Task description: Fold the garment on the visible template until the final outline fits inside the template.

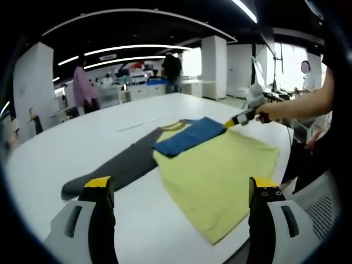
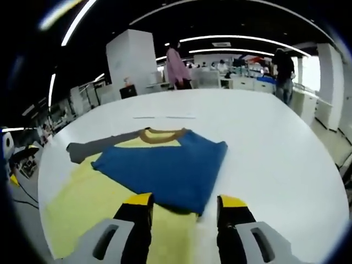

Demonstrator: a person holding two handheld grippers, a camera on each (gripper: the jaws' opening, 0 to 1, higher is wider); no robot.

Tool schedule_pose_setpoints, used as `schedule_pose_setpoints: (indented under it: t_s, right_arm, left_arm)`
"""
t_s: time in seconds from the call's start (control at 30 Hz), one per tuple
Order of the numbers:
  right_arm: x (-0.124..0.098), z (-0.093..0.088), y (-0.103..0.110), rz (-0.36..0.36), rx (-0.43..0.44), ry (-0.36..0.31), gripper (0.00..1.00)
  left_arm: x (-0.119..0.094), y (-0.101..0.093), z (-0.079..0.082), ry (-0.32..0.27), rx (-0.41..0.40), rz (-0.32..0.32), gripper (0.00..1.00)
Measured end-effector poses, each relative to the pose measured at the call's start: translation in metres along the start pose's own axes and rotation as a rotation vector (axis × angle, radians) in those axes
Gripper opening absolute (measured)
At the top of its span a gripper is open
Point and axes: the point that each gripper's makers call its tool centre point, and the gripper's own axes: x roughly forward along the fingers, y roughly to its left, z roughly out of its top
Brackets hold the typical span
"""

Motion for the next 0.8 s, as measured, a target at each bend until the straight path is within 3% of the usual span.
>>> schedule_pose_setpoints:
  t_s: [0.27,0.6,0.8]
  right_arm:
    - [-0.022,0.008,0.025,0.095,-0.019,-0.025,0.77]
    - [-0.046,0.015,0.046,0.157,-0.021,-0.047,0.91]
    - [-0.058,0.019,0.062,0.201,-0.067,-0.059,0.98]
  left_arm:
    - [-0.006,0.020,-0.004,-0.005,-0.041,0.045,0.99]
    - [-0.015,0.053,-0.007,-0.013,-0.101,0.116,0.99]
    - [-0.017,0.075,-0.013,-0.012,-0.148,0.167,0.99]
